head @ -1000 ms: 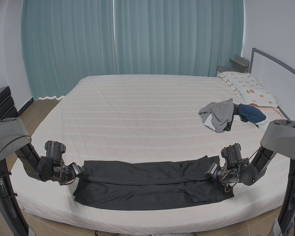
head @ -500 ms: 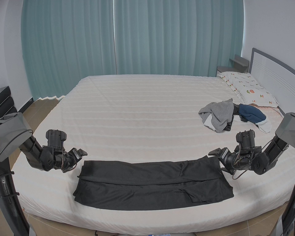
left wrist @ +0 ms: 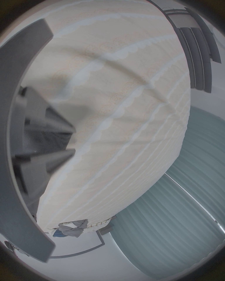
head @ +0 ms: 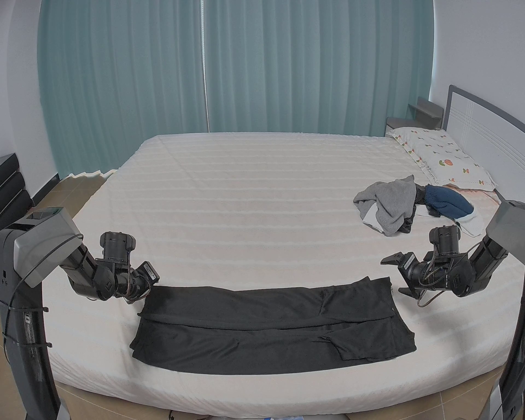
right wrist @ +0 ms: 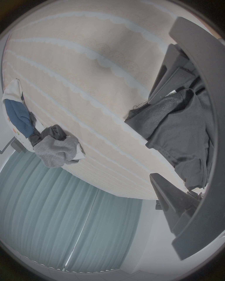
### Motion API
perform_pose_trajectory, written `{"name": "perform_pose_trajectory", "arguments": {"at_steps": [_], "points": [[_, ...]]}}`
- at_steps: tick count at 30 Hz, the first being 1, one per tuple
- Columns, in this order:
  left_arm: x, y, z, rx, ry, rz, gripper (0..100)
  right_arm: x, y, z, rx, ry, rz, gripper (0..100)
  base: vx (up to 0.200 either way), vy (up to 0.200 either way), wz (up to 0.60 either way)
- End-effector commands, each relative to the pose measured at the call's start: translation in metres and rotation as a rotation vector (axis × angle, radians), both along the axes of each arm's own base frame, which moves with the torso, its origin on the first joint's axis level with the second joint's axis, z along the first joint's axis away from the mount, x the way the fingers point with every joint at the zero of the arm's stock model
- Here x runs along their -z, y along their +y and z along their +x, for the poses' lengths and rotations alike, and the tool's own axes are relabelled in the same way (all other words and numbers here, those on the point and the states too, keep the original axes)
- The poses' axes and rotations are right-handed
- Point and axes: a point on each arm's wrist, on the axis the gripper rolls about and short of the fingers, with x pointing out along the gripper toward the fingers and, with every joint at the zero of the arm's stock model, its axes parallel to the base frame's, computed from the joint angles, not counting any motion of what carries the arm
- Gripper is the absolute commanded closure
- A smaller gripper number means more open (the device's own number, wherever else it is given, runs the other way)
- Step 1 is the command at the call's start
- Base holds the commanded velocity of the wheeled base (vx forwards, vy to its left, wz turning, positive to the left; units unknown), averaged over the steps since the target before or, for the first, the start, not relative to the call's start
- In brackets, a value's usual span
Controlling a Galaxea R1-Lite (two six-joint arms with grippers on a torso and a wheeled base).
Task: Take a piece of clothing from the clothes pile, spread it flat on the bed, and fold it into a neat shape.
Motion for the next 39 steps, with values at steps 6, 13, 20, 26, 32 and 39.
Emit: {"name": "perform_pose_trajectory", "arguments": {"at_steps": [6, 13, 20, 26, 32, 39], "points": [[0.007, 0.005, -0.006, -0.033, 0.027, -0.003, 100, 0.018, -0.003, 0.005, 0.005, -0.002, 0.011, 0, 0.0, 0.0, 0.0], [-0.006, 0.008, -0.006, -0.068, -0.002, -0.015, 100, 0.029, -0.002, 0.01, 0.002, -0.019, 0.011, 0, 0.0, 0.0, 0.0], [-0.008, 0.013, -0.006, -0.094, -0.01, -0.002, 100, 0.035, -0.002, 0.014, 0.002, -0.037, 0.013, 0, 0.0, 0.0, 0.0], [-0.01, 0.014, -0.006, -0.105, -0.017, 0.006, 100, 0.037, -0.001, 0.018, -0.003, -0.078, 0.015, 0, 0.0, 0.0, 0.0], [-0.009, 0.012, -0.006, -0.102, -0.012, 0.006, 100, 0.041, 0.002, 0.019, -0.009, -0.081, 0.015, 0, 0.0, 0.0, 0.0], [-0.007, 0.011, -0.006, -0.098, -0.007, 0.004, 100, 0.042, 0.004, 0.027, 0.002, -0.106, 0.032, 100, 0.0, 0.0, 0.0]]}}
